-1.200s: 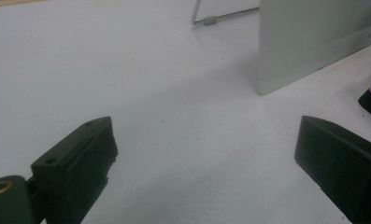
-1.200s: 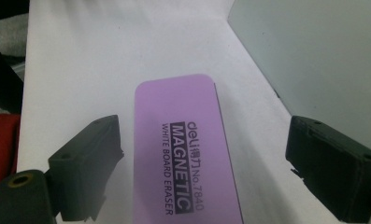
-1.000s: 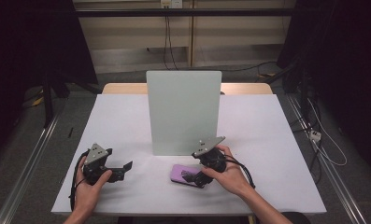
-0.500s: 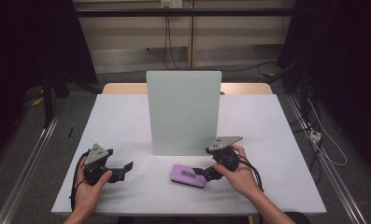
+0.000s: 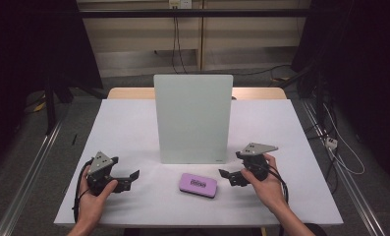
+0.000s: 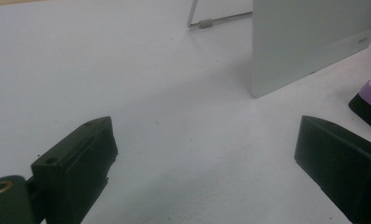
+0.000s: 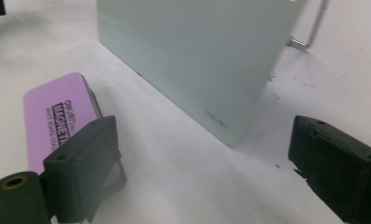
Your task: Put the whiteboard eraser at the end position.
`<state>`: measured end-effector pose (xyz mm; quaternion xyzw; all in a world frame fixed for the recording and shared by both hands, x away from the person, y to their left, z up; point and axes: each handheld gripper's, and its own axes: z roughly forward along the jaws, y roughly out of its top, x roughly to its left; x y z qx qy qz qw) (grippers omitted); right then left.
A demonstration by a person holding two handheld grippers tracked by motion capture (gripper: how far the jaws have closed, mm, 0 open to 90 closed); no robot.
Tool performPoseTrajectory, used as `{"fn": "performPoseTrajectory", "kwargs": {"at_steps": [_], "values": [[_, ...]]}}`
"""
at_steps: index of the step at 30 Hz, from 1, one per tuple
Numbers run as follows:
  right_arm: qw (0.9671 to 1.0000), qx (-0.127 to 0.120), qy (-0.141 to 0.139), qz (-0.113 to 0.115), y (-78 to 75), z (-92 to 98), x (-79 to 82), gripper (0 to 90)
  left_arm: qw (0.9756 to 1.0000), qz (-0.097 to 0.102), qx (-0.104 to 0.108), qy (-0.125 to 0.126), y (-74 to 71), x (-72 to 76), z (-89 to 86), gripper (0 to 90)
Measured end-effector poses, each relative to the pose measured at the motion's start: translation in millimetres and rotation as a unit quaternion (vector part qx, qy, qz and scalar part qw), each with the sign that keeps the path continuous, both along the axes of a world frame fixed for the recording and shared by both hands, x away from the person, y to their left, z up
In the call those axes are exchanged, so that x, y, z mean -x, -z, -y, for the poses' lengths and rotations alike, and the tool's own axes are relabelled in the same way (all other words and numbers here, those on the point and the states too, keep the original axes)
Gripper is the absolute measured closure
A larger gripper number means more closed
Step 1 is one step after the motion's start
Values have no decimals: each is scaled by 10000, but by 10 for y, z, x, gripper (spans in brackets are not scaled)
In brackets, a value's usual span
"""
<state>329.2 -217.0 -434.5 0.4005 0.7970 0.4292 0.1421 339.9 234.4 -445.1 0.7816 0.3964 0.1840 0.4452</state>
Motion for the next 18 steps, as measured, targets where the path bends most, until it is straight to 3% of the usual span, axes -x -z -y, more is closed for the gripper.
{"fn": "performPoseTrajectory", "kwargs": {"at_steps": [6,10,15,18], "values": [[9996,-50,273,8,48,173,64,92,10000,-37,32,-41,0,7,6,53],[9988,-71,456,132,59,287,113,92,10000,-52,49,-51,-8,23,11,53],[9975,-113,693,122,86,415,192,92,9998,84,132,-83,-50,63,31,54],[9966,-143,799,151,121,480,242,92,9999,49,134,-62,-52,68,39,54]]}}
